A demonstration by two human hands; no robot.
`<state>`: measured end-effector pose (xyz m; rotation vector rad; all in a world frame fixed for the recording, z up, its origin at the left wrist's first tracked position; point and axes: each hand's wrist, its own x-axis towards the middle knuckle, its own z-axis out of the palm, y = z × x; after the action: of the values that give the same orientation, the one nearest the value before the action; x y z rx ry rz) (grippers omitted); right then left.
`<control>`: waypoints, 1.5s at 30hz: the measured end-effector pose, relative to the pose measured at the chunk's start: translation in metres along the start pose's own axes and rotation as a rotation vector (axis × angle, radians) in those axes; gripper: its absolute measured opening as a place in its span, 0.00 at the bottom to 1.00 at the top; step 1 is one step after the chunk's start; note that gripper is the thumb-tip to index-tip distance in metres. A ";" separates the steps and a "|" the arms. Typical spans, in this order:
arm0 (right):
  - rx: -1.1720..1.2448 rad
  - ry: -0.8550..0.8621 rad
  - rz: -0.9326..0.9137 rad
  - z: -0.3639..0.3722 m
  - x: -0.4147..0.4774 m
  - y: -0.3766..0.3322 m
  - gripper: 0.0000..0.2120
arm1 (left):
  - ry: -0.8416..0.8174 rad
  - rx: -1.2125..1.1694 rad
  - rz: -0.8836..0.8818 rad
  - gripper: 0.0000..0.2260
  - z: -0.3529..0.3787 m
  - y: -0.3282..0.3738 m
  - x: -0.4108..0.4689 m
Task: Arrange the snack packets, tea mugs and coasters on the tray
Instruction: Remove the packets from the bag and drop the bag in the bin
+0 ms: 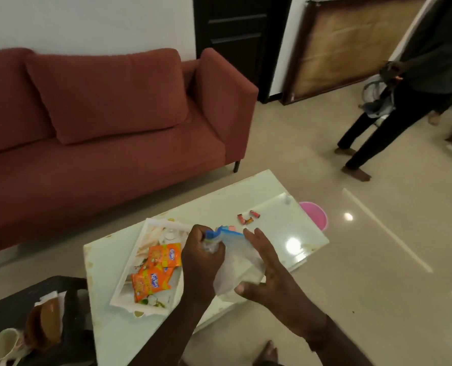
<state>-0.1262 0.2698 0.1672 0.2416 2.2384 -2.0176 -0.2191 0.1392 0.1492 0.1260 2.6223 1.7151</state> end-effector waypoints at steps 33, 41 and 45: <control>-0.370 0.234 0.201 -0.404 0.080 0.117 0.40 | -0.736 -0.214 -0.503 0.12 0.449 0.081 0.077; -0.699 0.088 0.295 -0.471 0.163 0.193 0.20 | -0.954 -0.309 -0.786 0.09 0.511 0.051 0.120; -0.630 0.150 0.398 -0.502 0.210 0.232 0.16 | -0.842 -0.176 -0.666 0.16 0.545 0.013 0.139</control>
<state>-0.2772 0.8004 -0.0473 0.7109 2.5220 -1.0719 -0.3298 0.6527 -0.0526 -0.0282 1.6375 1.2520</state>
